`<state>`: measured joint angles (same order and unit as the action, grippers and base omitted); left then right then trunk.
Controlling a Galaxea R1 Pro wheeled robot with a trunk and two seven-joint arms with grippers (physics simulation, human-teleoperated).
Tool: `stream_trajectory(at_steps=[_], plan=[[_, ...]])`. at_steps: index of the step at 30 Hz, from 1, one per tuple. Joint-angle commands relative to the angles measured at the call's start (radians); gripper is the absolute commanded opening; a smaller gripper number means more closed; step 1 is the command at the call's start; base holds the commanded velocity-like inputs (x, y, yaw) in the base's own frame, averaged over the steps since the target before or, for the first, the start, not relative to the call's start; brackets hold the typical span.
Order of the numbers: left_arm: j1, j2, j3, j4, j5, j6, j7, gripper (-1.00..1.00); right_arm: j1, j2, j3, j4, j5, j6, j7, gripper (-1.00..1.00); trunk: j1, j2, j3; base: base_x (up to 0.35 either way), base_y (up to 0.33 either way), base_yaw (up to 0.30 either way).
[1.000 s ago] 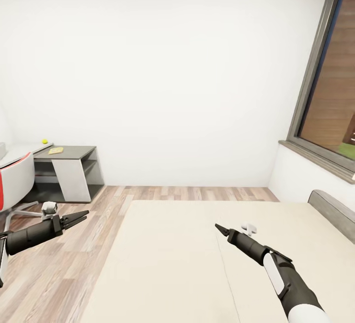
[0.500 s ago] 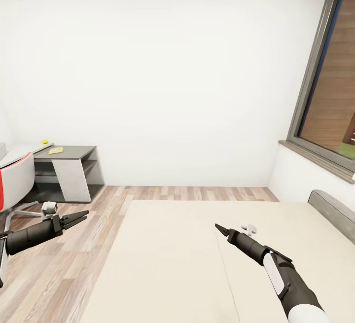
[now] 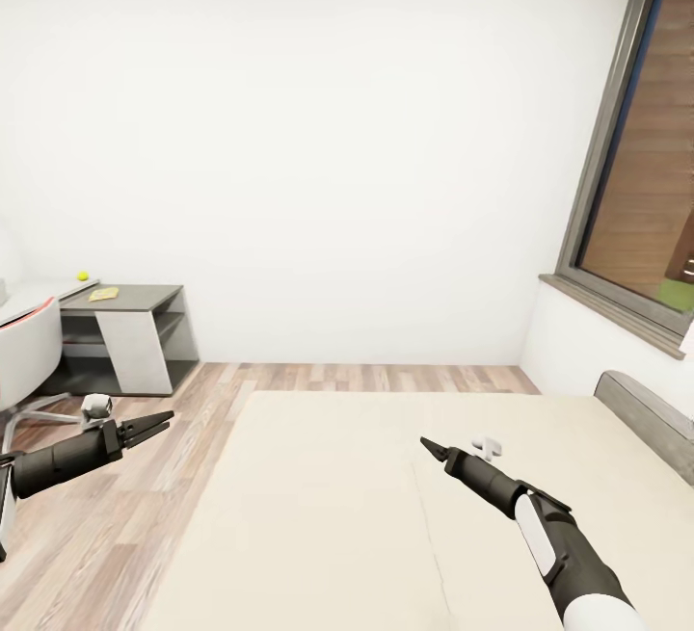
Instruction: Put all the toys in the child's room - the three board games (two on the bed and one on the table), the two jigsaw puzzles on the table, and the tennis ball on the table - inside the toy box on the table in the child's room.
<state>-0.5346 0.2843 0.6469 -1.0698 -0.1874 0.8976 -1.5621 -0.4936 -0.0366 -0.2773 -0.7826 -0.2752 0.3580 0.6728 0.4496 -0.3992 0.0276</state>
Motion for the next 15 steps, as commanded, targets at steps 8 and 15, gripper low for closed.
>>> stream_trajectory(at_steps=[8,15], plan=[[-0.001,-0.001,0.002,-0.001,-0.011,0.01,-0.009,1.0,0.0,0.0,-0.002,0.0,-0.009,0.009,0.002,1.0,0.0,-0.001,0.0,0.0,-0.222,0.0],[-0.001,-0.001,0.001,-0.001,-0.011,0.01,-0.009,1.0,0.0,0.0,-0.002,0.0,-0.009,0.009,0.002,1.0,0.0,-0.001,0.0,0.0,-0.228,-0.006]])
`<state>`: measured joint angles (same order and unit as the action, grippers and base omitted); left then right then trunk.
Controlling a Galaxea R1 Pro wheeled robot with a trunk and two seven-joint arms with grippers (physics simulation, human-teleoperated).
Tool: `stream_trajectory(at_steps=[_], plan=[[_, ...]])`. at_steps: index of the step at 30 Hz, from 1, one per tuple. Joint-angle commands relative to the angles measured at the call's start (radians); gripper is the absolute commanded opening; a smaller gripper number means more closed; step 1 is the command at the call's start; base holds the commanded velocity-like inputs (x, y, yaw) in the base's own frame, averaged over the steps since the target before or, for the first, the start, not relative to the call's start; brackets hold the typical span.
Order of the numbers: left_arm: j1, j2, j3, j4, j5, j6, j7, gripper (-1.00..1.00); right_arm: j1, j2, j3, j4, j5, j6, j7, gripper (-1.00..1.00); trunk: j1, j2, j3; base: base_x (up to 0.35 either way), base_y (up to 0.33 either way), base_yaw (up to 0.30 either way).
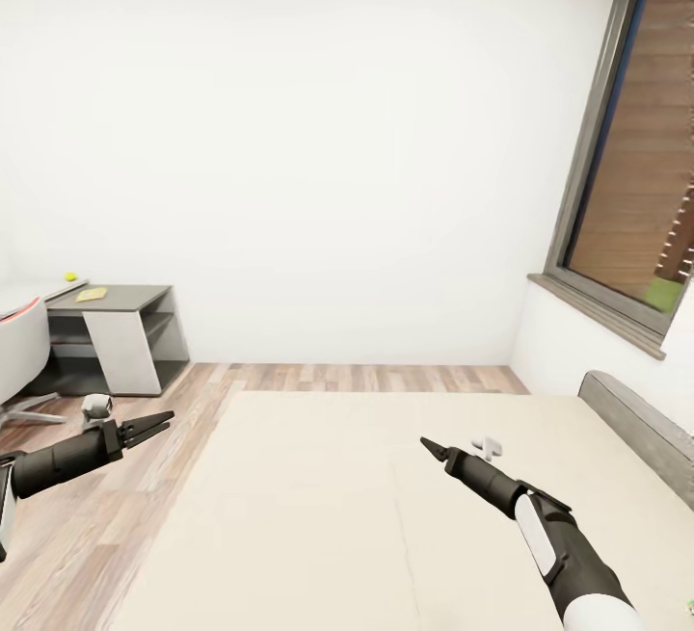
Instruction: Put all the toys in the child's room - the three board games (two on the bed and one on the table), the two jigsaw puzzles on the table, and the tennis ball on the table - inside the toy box on the table in the child's room.
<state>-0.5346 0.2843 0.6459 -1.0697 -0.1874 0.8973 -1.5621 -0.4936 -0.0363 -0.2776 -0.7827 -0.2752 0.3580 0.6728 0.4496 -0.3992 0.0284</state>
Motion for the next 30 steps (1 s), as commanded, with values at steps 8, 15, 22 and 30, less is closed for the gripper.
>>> stream_trajectory(at_steps=[8,15,22,30], plan=[[-0.001,-0.001,0.002,-0.001,-0.011,0.011,-0.009,1.0,0.0,0.0,-0.002,0.0,-0.009,0.01,0.002,1.0,0.0,-0.001,0.004,0.0,-0.229,-0.069],[-0.001,-0.001,0.003,-0.001,-0.011,0.011,-0.009,1.0,0.0,0.0,-0.002,0.0,-0.009,0.01,0.002,1.0,0.0,-0.001,0.004,0.0,-0.23,-0.01],[-0.001,-0.001,0.003,-0.001,-0.011,0.011,-0.009,1.0,0.0,0.001,-0.002,0.0,-0.009,0.01,0.002,1.0,0.0,-0.001,0.004,0.0,-0.23,-0.001],[-0.001,-0.001,0.003,-0.001,-0.011,0.011,-0.009,1.0,0.0,0.001,-0.002,0.0,-0.009,0.01,0.002,1.0,0.0,-0.001,0.004,0.0,-0.23,0.0]])
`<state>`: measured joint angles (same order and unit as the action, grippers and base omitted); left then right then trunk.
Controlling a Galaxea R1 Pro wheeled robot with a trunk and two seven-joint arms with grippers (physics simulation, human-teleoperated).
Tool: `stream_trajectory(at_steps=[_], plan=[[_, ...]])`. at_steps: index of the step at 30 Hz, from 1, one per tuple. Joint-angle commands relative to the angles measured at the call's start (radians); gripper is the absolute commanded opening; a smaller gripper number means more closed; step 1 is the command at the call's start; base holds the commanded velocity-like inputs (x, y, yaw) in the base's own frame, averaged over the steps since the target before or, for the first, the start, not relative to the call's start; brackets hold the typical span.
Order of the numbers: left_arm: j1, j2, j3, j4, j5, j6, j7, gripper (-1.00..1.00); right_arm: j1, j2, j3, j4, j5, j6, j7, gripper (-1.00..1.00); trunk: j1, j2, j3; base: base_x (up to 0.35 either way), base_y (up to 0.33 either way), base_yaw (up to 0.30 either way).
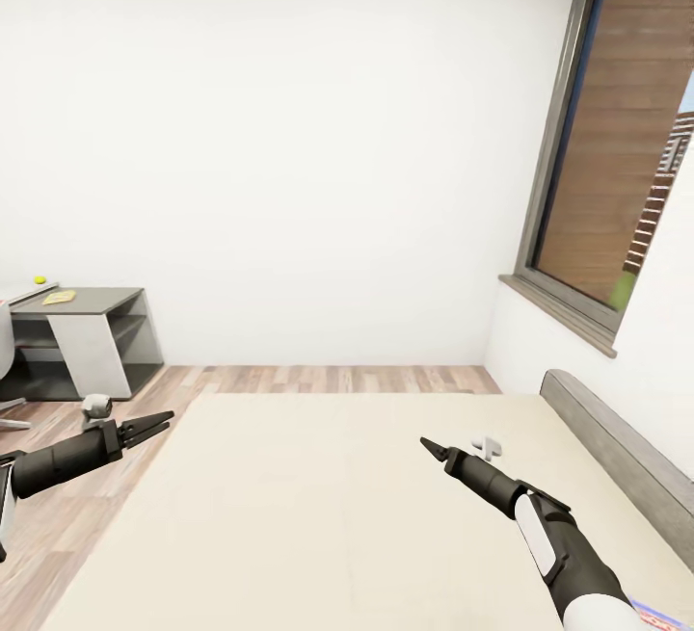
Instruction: Put all the toys in the child's room - the three board games (two on the bed and one on the table), the two jigsaw puzzles on the table, and the tennis ball on the table - inside the toy box on the table in the child's room.
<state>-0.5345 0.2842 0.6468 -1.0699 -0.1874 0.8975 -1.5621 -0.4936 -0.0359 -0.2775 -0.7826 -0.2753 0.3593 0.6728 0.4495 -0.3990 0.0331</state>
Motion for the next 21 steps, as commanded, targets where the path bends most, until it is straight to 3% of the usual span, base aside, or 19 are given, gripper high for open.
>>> stream_trajectory(at_steps=[1,21], plan=[[-0.001,0.0,0.002,-0.001,-0.01,0.01,-0.009,1.0,0.0,0.0,-0.002,0.0,-0.008,0.009,0.002,1.0,0.0,-0.001,-0.001,0.0,-0.23,0.0],[-0.001,0.0,0.002,-0.001,-0.01,0.011,-0.009,1.0,0.0,0.0,-0.002,0.0,-0.008,0.009,0.002,1.0,0.0,-0.001,-0.001,0.0,-0.23,0.0]])
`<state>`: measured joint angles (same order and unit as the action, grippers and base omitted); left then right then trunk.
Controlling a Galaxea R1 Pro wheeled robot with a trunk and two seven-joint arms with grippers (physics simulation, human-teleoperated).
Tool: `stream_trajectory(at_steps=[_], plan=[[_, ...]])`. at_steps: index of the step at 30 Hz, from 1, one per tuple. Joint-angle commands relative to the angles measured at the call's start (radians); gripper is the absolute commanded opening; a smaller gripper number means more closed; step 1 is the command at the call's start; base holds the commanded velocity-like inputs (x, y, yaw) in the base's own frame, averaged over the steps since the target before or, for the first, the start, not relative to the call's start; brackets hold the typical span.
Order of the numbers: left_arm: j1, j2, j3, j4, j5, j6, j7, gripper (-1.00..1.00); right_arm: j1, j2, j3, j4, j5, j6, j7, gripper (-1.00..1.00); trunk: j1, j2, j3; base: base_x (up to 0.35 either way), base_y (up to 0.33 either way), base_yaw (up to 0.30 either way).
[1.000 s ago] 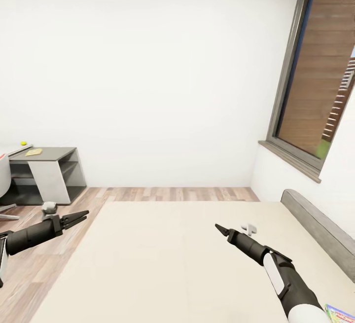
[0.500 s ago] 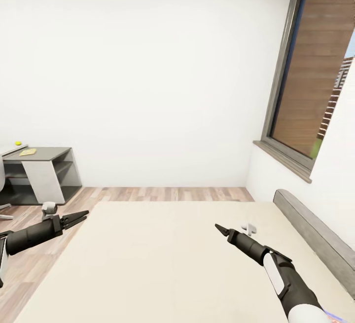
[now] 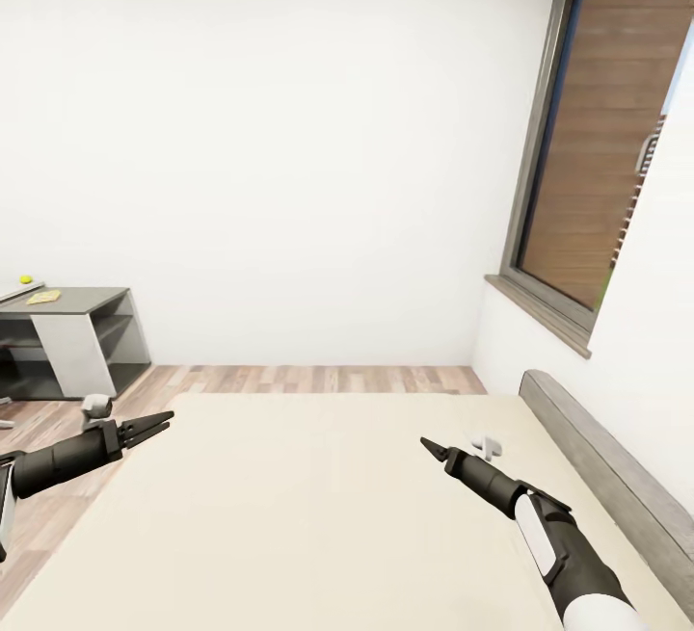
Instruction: Put all the toys in the child's room - the three board games (two on the bed and one on the table), the two jigsaw puzzles on the table, and the tennis ball on the table - inside the toy box on the table in the child's room.
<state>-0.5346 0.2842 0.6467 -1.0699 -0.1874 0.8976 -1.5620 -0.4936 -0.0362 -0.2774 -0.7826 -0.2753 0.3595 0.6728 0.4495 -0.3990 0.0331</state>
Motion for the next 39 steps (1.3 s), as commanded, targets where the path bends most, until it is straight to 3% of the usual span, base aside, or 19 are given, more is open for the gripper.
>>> stream_trajectory(at_steps=[1,39], plan=[[-0.001,0.0,0.002,-0.001,-0.01,0.01,-0.009,1.0,0.0,0.0,-0.002,0.0,-0.008,0.009,0.002,1.0,0.0,-0.001,-0.001,0.0,-0.221,0.0],[-0.001,0.0,0.001,-0.001,-0.01,0.01,-0.009,1.0,0.0,0.001,-0.001,-0.002,-0.008,0.009,0.001,1.0,0.0,-0.001,-0.001,0.0,-0.195,0.0]])
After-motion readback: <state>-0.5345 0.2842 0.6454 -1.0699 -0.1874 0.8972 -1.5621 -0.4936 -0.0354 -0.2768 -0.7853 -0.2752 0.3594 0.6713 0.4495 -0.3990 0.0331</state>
